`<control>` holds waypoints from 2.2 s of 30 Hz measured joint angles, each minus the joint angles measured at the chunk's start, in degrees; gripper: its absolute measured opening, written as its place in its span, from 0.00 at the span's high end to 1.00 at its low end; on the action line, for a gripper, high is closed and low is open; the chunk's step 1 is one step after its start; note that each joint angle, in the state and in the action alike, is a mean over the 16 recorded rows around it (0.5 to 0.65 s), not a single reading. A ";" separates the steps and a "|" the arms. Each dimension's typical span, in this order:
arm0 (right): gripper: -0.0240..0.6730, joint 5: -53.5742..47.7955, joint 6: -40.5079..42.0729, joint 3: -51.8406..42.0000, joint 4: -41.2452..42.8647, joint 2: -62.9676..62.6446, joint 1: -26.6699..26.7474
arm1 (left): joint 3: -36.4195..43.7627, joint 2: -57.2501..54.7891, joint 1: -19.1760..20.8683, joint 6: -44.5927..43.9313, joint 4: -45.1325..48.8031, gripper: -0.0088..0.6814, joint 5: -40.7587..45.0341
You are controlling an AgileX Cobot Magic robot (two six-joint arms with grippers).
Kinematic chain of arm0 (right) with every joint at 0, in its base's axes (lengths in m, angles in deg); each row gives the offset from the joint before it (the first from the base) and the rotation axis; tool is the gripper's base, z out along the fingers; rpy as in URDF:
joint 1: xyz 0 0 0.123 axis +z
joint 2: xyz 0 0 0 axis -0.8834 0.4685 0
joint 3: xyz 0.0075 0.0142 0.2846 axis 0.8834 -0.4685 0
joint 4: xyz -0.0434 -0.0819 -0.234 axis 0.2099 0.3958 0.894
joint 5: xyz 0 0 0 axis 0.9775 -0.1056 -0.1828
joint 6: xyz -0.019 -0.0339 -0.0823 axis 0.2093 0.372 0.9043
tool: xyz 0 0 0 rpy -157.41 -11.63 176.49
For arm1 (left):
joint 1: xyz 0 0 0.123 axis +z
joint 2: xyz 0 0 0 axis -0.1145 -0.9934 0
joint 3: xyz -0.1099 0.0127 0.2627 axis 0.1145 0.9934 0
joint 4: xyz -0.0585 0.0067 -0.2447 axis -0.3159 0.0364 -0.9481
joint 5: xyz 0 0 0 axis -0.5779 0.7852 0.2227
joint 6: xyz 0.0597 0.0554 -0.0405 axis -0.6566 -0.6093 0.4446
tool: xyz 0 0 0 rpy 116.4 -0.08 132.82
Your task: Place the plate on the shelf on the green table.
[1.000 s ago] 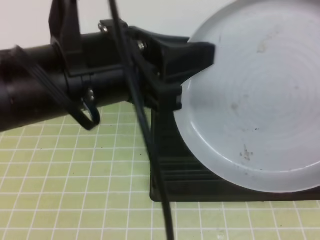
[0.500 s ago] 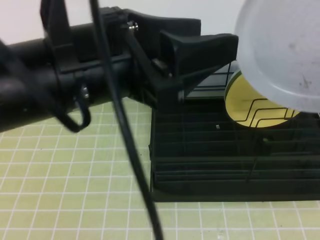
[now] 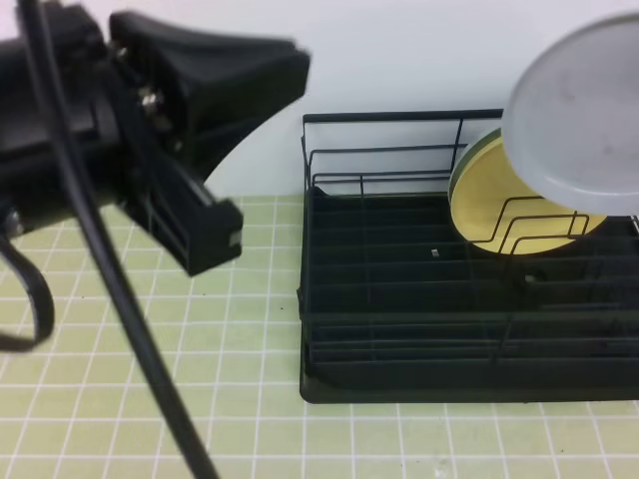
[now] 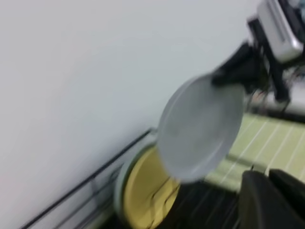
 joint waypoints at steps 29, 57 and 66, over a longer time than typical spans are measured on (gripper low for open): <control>0.97 2.18 31.24 9.04 -4.85 19.16 3.48 | 14.75 12.11 0.00 46.08 49.29 0.99 -6.58; 0.76 3.82 33.41 9.10 -4.79 28.98 3.75 | 14.87 12.32 0.00 46.24 49.90 0.99 -3.47; 0.48 3.93 33.42 9.13 -5.53 29.61 3.75 | 14.87 12.53 0.00 46.19 49.99 0.99 -2.73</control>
